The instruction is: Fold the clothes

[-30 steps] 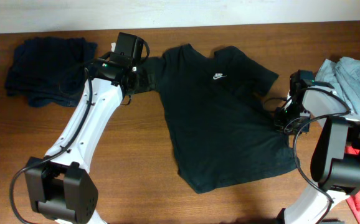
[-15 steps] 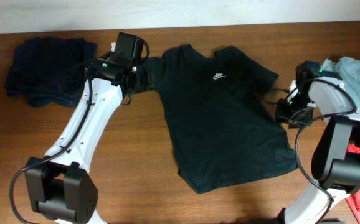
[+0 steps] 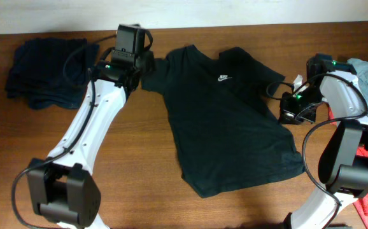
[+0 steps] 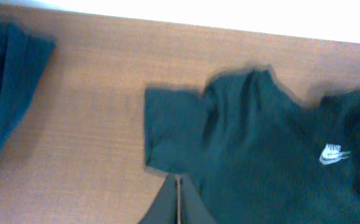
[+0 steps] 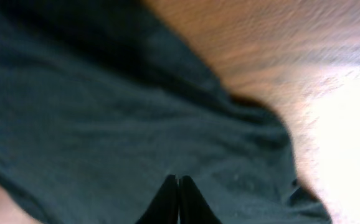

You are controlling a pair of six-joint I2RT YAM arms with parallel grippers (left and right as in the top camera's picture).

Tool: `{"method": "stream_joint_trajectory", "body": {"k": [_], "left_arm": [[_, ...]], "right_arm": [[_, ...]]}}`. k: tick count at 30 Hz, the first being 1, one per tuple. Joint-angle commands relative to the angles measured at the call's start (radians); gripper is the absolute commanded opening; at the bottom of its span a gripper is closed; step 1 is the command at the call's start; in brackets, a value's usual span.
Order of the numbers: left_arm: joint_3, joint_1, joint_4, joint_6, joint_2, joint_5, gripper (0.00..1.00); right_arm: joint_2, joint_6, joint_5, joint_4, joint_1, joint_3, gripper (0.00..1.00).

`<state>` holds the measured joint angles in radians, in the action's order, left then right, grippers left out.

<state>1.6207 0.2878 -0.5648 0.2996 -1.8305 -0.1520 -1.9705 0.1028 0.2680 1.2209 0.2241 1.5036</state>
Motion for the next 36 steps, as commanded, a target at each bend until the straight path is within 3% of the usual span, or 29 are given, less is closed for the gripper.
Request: {"method": "stream_joint_trajectory", "body": {"k": [1, 10, 16, 29, 36], "left_arm": [[-0.002, 0.000, 0.085, -0.118, -0.071, 0.029, 0.01], [-0.002, -0.001, 0.408, -0.348, -0.287, 0.096, 0.06], [-0.002, -0.015, 0.551, -0.384, -0.389, 0.097, 0.05], [-0.002, -0.061, 0.656, -0.403, -0.511, 0.191, 0.04], [-0.002, -0.063, 0.629, -0.403, -0.530, 0.220, 0.04]], "right_arm": [[-0.010, -0.001, 0.065, 0.022, -0.015, 0.009, 0.04], [-0.011, 0.003, 0.008, 0.003, -0.050, -0.115, 0.04], [-0.011, 0.050, -0.011, -0.057, -0.050, -0.230, 0.04], [-0.011, 0.068, -0.056, -0.103, -0.054, -0.312, 0.04], [-0.011, 0.071, -0.060, -0.103, -0.054, -0.312, 0.04]]}}
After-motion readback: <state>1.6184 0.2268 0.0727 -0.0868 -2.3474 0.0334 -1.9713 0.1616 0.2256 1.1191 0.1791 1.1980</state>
